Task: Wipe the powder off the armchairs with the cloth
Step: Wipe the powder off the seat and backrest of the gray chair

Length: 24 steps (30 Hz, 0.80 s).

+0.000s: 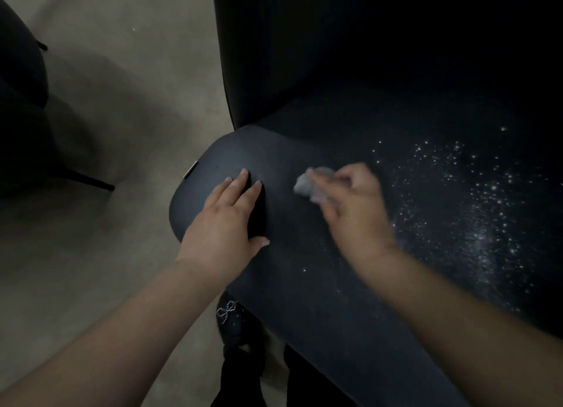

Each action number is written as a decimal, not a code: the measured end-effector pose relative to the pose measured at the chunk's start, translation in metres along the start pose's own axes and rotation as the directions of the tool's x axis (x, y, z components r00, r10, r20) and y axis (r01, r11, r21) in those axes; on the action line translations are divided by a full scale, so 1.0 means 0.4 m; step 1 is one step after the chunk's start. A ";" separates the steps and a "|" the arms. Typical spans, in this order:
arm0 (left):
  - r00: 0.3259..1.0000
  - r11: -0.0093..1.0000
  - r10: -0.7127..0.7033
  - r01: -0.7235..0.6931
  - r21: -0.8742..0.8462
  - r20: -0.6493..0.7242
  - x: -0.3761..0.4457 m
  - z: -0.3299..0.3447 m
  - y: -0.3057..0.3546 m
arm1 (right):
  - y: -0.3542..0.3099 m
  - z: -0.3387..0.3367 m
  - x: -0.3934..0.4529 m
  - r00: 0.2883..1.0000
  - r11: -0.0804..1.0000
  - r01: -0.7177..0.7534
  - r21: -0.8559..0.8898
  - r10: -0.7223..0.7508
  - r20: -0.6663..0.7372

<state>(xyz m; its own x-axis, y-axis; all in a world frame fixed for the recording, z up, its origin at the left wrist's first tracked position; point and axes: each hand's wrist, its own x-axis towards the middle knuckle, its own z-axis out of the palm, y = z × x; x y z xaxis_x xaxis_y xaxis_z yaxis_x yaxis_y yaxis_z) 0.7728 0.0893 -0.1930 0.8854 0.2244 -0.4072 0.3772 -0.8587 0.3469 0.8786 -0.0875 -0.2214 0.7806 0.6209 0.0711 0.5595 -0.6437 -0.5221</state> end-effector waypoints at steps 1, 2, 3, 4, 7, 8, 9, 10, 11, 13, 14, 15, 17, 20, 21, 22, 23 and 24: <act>1.000 1.000 0.001 -0.001 0.009 0.007 -0.003 -0.001 0.001 | -0.006 0.010 -0.035 0.997 1.000 0.009 0.013 -0.010 0.079; 1.000 1.000 0.007 -0.007 0.024 0.016 -0.007 0.000 0.001 | -0.004 0.016 -0.073 0.992 0.999 0.035 0.008 -0.036 0.121; 0.999 0.999 0.014 -0.016 0.040 0.030 -0.012 0.001 -0.001 | -0.004 0.001 -0.104 0.991 0.999 0.052 0.014 -0.053 0.119; 0.999 0.999 0.020 -0.022 0.050 0.041 -0.018 0.003 -0.004 | 0.007 -0.015 -0.126 0.992 0.998 0.069 0.011 -0.070 0.103; 0.998 0.997 0.047 -0.049 0.060 0.037 -0.028 0.007 -0.011 | 0.050 -0.044 -0.112 0.993 0.993 -0.115 0.017 0.115 -0.030; 0.997 0.996 0.059 -0.061 0.064 0.043 -0.031 0.007 -0.012 | 0.047 -0.034 -0.101 0.982 0.984 -0.176 0.021 0.177 -0.069; 0.996 0.995 0.067 -0.071 0.070 0.053 -0.035 0.007 -0.013 | 0.034 -0.015 -0.097 0.968 0.974 -0.224 0.030 0.226 -0.105; 0.995 0.994 0.073 -0.078 0.076 0.064 -0.039 0.008 -0.014 | 0.003 0.003 -0.099 0.961 0.968 -0.242 0.068 0.249 -0.121; 0.994 0.993 0.080 -0.087 0.083 0.077 -0.043 0.007 -0.015 | -0.034 0.023 -0.116 0.974 0.974 -0.209 0.085 0.216 -0.074; 0.990 0.990 0.099 -0.108 0.088 0.096 -0.051 0.006 -0.020 | -0.080 0.060 -0.192 0.998 0.998 -0.021 0.052 0.018 0.064; 0.989 0.989 0.107 -0.116 0.088 0.102 -0.054 0.006 -0.025 | -0.082 0.055 -0.224 0.996 1.000 0.005 0.030 -0.007 0.094; 0.988 0.988 0.113 -0.123 0.090 0.108 -0.056 0.006 -0.028 | -0.070 0.040 -0.250 0.997 0.999 0.034 -0.027 -0.032 0.075; 0.986 0.986 0.124 -0.135 0.095 0.111 -0.059 0.006 -0.032 | -0.030 0.006 -0.250 0.999 0.995 -0.008 -0.101 0.011 0.035; 0.989 0.990 0.118 -0.124 0.070 0.087 -0.062 0.013 -0.025 | -0.022 -0.005 -0.189 0.951 0.962 -0.274 0.018 0.274 -0.143; 0.991 0.991 0.114 -0.119 0.062 0.072 -0.063 0.018 -0.021 | -0.040 0.016 -0.180 0.943 0.958 -0.284 0.048 0.288 -0.169; 0.992 0.992 0.111 -0.114 0.054 0.059 -0.064 0.023 -0.019 | -0.070 0.041 -0.178 0.944 0.954 -0.291 0.071 0.298 -0.139; 0.993 0.993 0.109 -0.111 0.044 0.048 -0.066 0.028 -0.017 | -0.107 0.061 -0.190 0.960 0.959 -0.269 0.087 0.275 -0.063; 0.994 0.994 0.107 -0.108 0.034 0.037 -0.069 0.033 -0.015 | -0.136 0.082 -0.219 0.981 0.977 -0.194 0.092 0.195 -0.004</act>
<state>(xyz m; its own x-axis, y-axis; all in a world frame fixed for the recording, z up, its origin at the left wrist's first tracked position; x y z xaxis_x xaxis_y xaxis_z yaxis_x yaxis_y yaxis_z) 0.7423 0.0822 -0.1951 0.9100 0.1140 -0.3986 0.2695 -0.8932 0.3600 0.7707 -0.0921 -0.2272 0.8759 0.4817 -0.0292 0.3692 -0.7078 -0.6022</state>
